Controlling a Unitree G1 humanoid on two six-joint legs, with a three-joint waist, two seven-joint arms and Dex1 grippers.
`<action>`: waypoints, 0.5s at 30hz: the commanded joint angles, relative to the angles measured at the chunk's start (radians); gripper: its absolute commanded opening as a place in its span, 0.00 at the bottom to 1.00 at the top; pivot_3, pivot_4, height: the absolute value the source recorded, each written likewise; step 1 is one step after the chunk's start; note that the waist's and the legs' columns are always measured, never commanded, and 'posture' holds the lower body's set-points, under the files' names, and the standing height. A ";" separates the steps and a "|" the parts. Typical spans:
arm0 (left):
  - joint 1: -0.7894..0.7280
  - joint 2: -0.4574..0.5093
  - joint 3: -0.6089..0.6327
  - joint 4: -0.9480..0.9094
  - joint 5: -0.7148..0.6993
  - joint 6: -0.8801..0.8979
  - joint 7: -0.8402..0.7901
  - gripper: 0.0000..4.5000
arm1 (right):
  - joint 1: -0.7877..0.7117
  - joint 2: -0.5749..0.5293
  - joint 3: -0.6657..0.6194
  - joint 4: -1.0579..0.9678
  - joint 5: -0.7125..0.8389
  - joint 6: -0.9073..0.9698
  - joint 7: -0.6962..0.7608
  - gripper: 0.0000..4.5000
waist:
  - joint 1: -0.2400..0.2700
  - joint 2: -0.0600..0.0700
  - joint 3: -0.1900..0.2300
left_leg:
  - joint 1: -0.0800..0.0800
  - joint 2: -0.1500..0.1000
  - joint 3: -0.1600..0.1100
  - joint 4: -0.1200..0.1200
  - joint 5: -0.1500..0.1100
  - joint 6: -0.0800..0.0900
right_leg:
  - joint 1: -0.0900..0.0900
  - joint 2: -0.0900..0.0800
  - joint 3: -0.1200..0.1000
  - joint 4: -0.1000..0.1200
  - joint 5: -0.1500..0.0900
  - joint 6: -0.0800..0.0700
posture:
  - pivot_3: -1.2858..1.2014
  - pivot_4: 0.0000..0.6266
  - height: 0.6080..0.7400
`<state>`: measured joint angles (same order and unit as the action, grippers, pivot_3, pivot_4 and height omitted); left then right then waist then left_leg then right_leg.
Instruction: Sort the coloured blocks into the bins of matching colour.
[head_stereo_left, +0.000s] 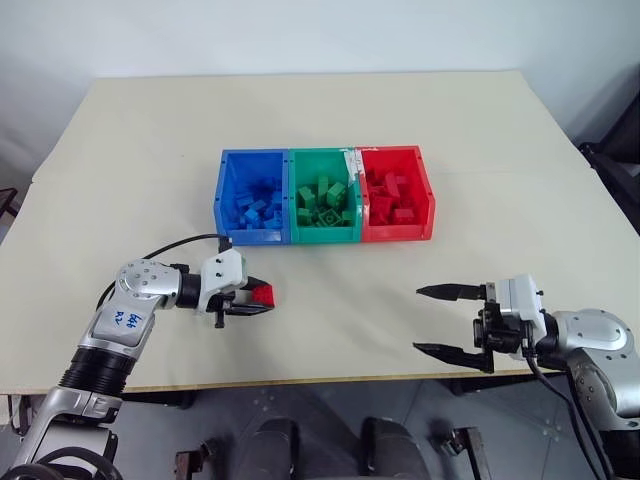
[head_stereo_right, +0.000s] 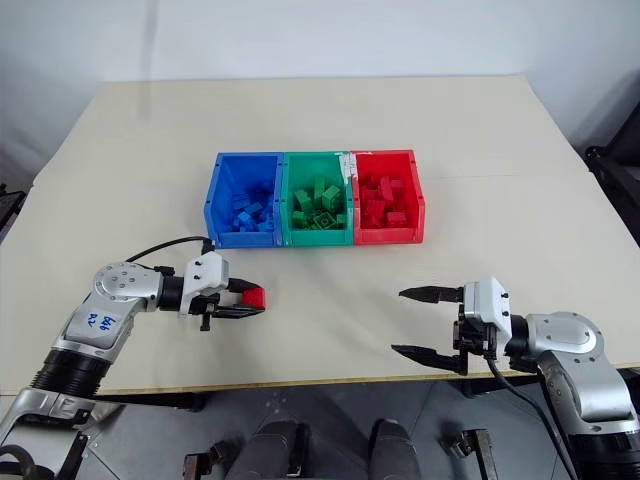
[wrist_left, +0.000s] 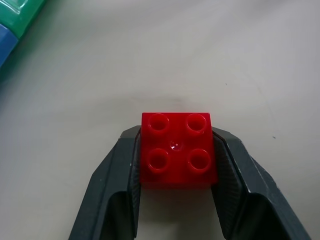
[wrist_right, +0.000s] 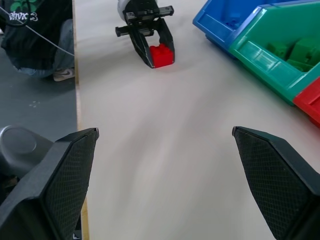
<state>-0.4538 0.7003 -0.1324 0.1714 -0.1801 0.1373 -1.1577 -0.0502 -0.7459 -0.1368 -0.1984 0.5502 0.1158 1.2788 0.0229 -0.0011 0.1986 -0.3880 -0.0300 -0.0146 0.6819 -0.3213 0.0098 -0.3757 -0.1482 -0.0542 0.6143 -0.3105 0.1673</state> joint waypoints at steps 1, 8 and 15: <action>-0.063 -0.064 0.046 -0.100 -0.108 0.153 0.042 0.33 | 0.013 -0.006 -0.060 -0.022 0.019 -0.006 -0.030 1.00 | 0.004 0.000 0.000 | 0.000 0.000 0.000 0.000 0.000 0.000 | 0.000 0.000 0.000 0.000 0.000 0.000 | 0.52 0.24 1.00; -0.329 -0.378 0.018 0.022 -0.086 0.209 0.275 0.33 | 0.055 0.065 -0.200 -0.041 0.072 0.004 -0.201 1.00 | 0.029 -0.001 0.000 | -0.003 -0.004 -0.002 0.003 0.001 0.002 | 0.001 -0.002 0.000 -0.001 0.001 0.003 | 0.52 0.24 1.00; -0.635 -0.592 0.012 0.563 0.058 -0.106 0.478 0.33 | 0.154 0.153 -0.300 -0.134 0.093 0.007 -0.365 1.00 | 0.026 -0.002 0.000 | -0.003 -0.004 0.006 0.001 0.002 0.002 | 0.000 -0.001 -0.001 -0.003 0.001 0.003 | 0.52 0.24 1.00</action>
<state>-1.0336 0.1263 -0.1405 0.6581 -0.1429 0.1143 -0.7246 0.0883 -0.6011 -0.4006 -0.2760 0.6255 0.1351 0.9443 0.0487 -0.0028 0.1987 -0.3916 -0.0338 -0.0075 0.6826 -0.3196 0.0115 -0.3757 -0.1490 -0.0554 0.6107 -0.3090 0.1702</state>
